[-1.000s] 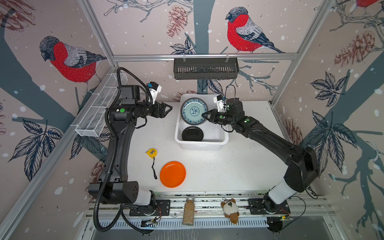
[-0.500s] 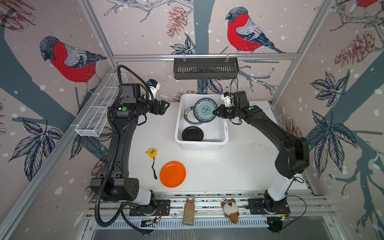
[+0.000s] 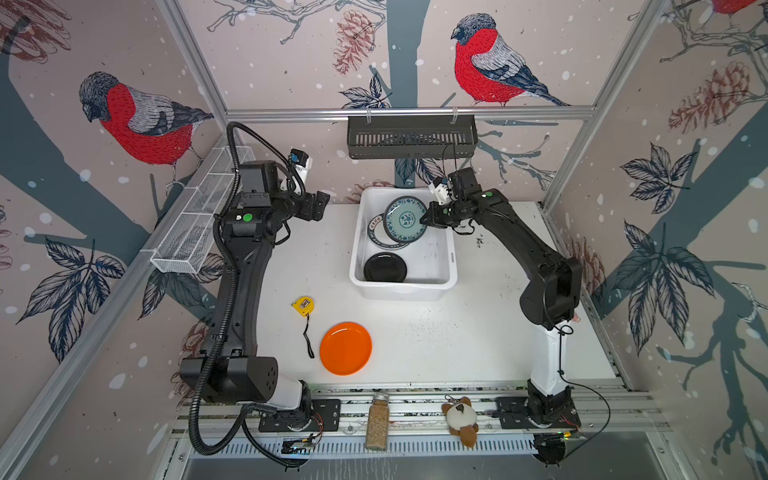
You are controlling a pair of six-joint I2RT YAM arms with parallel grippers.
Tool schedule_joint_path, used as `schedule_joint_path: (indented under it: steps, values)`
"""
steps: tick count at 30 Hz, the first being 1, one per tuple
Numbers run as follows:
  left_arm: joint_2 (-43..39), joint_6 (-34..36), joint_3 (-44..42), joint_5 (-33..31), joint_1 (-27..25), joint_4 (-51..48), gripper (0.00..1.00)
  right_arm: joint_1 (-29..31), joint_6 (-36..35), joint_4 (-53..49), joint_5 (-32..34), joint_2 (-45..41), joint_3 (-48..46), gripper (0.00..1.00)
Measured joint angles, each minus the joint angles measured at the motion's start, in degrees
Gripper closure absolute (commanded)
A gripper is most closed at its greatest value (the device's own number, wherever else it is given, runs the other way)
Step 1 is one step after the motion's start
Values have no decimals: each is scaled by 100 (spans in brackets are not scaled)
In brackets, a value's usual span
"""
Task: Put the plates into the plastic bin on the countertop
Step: 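Lower the patterned plate into the bin with the right gripper while the left gripper withdraws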
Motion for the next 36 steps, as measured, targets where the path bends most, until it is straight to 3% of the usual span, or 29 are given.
schedule_joint_path:
  steps: [12,36]
  values:
    - [-308,-313,-964,-57,0,968,15,103,-26,-782,0,649,544,95]
    - [-48,-487,-1130,-42,0,1338,15,573,-138,-1338,-297,1725,894,92]
